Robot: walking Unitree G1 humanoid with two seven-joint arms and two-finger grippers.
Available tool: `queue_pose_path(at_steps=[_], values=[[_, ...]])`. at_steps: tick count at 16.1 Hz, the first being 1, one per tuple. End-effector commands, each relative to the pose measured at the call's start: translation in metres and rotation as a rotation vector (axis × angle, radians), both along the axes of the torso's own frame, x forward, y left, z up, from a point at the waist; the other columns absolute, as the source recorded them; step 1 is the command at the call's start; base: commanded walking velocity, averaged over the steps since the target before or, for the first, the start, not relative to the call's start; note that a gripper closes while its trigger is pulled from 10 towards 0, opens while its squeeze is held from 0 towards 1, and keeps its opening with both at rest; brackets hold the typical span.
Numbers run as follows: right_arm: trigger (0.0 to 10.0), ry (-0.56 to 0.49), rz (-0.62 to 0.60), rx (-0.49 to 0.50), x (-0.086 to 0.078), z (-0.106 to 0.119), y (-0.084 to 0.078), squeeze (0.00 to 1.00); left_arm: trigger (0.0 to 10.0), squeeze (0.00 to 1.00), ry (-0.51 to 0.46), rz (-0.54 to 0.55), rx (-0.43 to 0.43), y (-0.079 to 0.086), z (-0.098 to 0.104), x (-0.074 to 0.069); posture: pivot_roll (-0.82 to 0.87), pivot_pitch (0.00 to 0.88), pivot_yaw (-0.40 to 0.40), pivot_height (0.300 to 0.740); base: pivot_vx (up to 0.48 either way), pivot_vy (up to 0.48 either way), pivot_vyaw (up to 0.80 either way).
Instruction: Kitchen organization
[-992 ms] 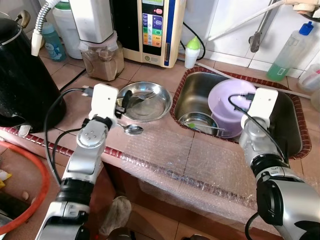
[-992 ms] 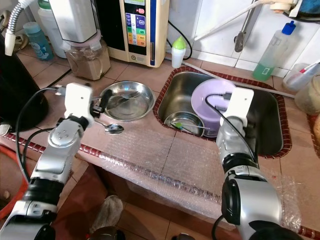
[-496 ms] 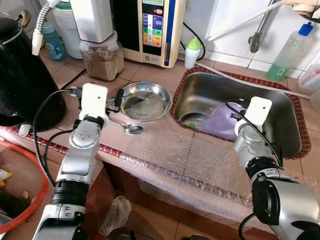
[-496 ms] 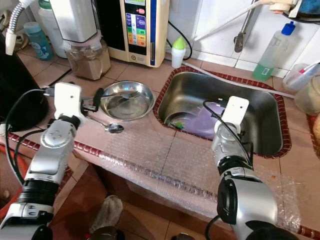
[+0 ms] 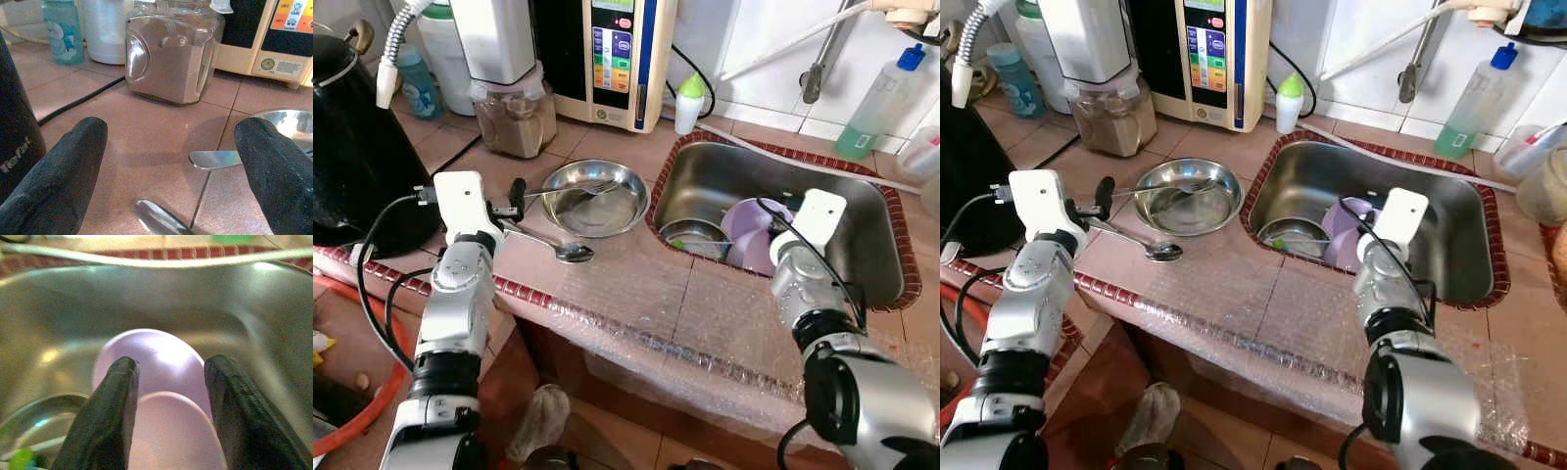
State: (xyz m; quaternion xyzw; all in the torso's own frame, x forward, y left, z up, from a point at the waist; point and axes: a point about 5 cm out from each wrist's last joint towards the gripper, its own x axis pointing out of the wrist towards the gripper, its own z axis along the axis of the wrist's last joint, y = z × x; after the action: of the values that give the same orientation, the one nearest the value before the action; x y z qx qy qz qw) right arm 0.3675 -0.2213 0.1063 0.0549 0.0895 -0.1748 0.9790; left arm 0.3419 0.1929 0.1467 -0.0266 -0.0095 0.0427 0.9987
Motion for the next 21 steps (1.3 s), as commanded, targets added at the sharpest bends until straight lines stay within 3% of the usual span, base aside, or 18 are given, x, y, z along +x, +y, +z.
queue_pose_path(at_steps=[1, 4, 7, 8, 9, 10, 11, 12, 13, 15, 17, 18, 21], values=[[10.0, -0.063, 0.060, -0.037, 0.001, 0.007, 0.006, 1.00, 10.0, 1.00, 0.003, 0.012, -0.057, 0.001, 0.002, 0.004, 0.05, 0.000, -0.018, 0.740, 0.000, 0.000, 0.00], [10.0, -0.096, 0.128, -0.059, -0.002, 0.005, 0.017, 1.00, 10.0, 1.00, 0.020, 0.018, -0.116, 0.000, 0.001, 0.008, 0.04, 0.000, -0.013, 0.740, 0.000, 0.000, 0.00], [10.0, -0.099, 0.143, -0.046, -0.006, 0.001, 0.019, 1.00, 10.0, 1.00, 0.053, -0.006, -0.248, -0.009, 0.003, 0.015, 0.03, 0.000, -0.003, 0.740, 0.000, 0.000, 0.00], [10.0, -0.103, 0.146, -0.046, -0.006, 0.001, 0.019, 1.00, 10.0, 0.37, 0.059, -0.024, -0.271, -0.012, 0.003, 0.017, 0.03, 0.000, -0.002, 0.740, 0.000, 0.000, 0.00], [10.0, -0.104, 0.147, -0.046, -0.007, 0.002, 0.019, 1.00, 10.0, 0.37, 0.061, -0.030, -0.278, -0.014, 0.003, 0.017, 0.03, 0.000, -0.001, 0.740, 0.000, 0.000, 0.00], [10.0, -0.108, 0.151, -0.044, -0.007, 0.002, 0.019, 1.00, 10.0, 0.00, 0.067, -0.047, -0.301, -0.017, 0.003, 0.019, 0.03, 0.000, 0.001, 0.740, 0.000, 0.000, 0.00], [10.0, -0.111, 0.166, -0.034, -0.007, 0.002, 0.021, 1.00, 10.0, 0.00, 0.097, -0.074, -0.359, -0.025, 0.002, 0.022, 0.03, 0.000, 0.003, 0.740, 0.000, 0.000, 0.00], [10.0, -0.113, 0.184, -0.022, -0.007, 0.002, 0.024, 0.82, 10.0, 0.00, 0.111, -0.081, -0.364, -0.027, 0.001, 0.023, 0.03, 0.000, 0.003, 0.740, 0.000, 0.000, 0.00], [10.0, -0.121, 0.205, -0.027, -0.008, 0.003, 0.027, 0.00, 10.0, 0.00, 0.124, -0.076, -0.380, -0.028, 0.002, 0.024, 0.03, 0.000, 0.005, 0.740, 0.000, 0.000, 0.00], [10.0, -0.124, 0.218, -0.032, -0.008, 0.004, 0.030, 0.00, 10.0, 0.00, 0.128, -0.072, -0.397, -0.028, 0.002, 0.026, 0.03, 0.000, 0.006, 0.740, 0.000, 0.000, 0.00], [10.0, -0.120, 0.223, -0.031, -0.008, 0.003, 0.032, 0.00, 2.2, 0.00, 0.134, -0.071, -0.458, -0.029, 0.002, 0.028, 0.03, 0.000, 0.006, 0.740, 0.000, 0.000, 0.00], [10.0, -0.117, 0.226, -0.029, -0.009, 0.002, 0.032, 0.00, 0.0, 0.00, 0.132, -0.077, -0.479, -0.030, 0.004, 0.029, 0.03, 0.000, 0.006, 0.740, 0.000, 0.000, 0.00], [10.0, -0.116, 0.231, -0.028, -0.009, 0.003, 0.034, 0.00, 0.0, 0.00, 0.150, -0.063, -0.526, -0.031, 0.003, 0.031, 0.03, 0.000, 0.010, 0.740, 0.000, 0.000, 0.00]])
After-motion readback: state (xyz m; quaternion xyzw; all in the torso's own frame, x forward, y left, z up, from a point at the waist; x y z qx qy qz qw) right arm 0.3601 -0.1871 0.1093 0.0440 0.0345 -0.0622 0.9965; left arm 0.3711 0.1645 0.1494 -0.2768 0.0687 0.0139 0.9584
